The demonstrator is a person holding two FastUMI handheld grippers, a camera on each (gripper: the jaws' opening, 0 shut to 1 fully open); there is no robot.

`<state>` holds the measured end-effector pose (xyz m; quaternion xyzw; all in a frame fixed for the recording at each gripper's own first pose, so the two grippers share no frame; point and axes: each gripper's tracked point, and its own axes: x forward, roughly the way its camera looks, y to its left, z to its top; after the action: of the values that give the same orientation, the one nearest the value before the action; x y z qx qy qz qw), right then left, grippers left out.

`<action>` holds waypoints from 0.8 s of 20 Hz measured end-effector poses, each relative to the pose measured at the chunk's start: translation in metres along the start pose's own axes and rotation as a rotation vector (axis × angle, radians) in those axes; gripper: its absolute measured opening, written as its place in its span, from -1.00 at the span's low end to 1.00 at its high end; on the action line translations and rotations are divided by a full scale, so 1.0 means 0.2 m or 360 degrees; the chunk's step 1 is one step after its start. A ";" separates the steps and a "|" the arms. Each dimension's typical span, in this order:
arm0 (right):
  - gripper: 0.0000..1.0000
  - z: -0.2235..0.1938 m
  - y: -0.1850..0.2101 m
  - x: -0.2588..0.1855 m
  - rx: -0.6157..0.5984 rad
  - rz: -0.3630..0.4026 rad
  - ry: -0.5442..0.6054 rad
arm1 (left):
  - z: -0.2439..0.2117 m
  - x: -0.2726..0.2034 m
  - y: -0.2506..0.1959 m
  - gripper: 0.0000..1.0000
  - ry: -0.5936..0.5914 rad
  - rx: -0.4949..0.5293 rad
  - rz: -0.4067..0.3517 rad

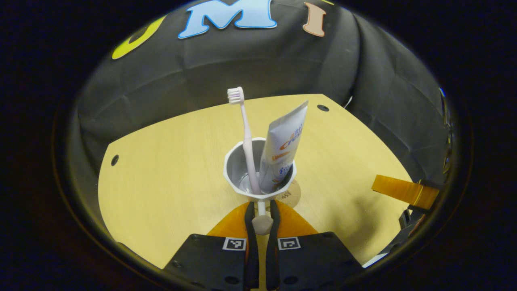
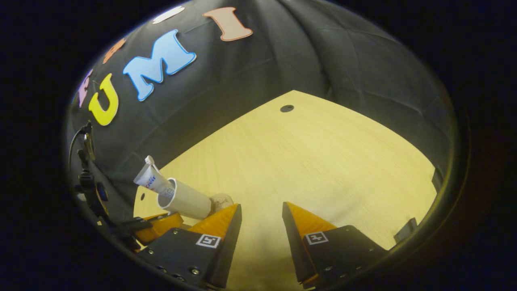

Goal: Put the toothbrush and toothpaste on the desktop into the cup, then pick up the cup and place it on the coaster on the desktop.

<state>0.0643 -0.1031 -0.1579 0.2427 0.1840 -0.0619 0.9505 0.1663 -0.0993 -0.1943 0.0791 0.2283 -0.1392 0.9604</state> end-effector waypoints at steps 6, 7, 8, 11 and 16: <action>0.22 0.03 -0.15 -0.01 0.0066 -0.0058 -0.0003 | -0.04 0.10 0.01 -0.72 0.0040 0.0006 -0.0027; 0.22 0.03 -0.17 -0.02 0.0072 -0.0065 -0.0002 | -0.05 0.11 0.01 -0.72 0.0051 -0.0003 -0.0025; 0.22 0.03 -0.17 -0.02 0.0074 -0.0068 0.0000 | -0.06 0.12 0.02 -0.72 0.0066 -0.0013 -0.0023; 0.22 0.03 -0.19 -0.01 0.0071 -0.0073 0.0010 | -0.05 0.12 0.04 -0.72 0.0055 -0.0003 0.0003; 0.22 0.01 -0.16 -0.01 0.0047 -0.0048 0.0028 | -0.04 0.12 0.03 -0.52 0.0047 0.0002 -0.0001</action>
<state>0.0557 -0.1332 -0.1689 0.2544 0.1950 -0.0768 0.9441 0.1845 -0.0977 -0.2118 0.0817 0.2422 -0.1384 0.9568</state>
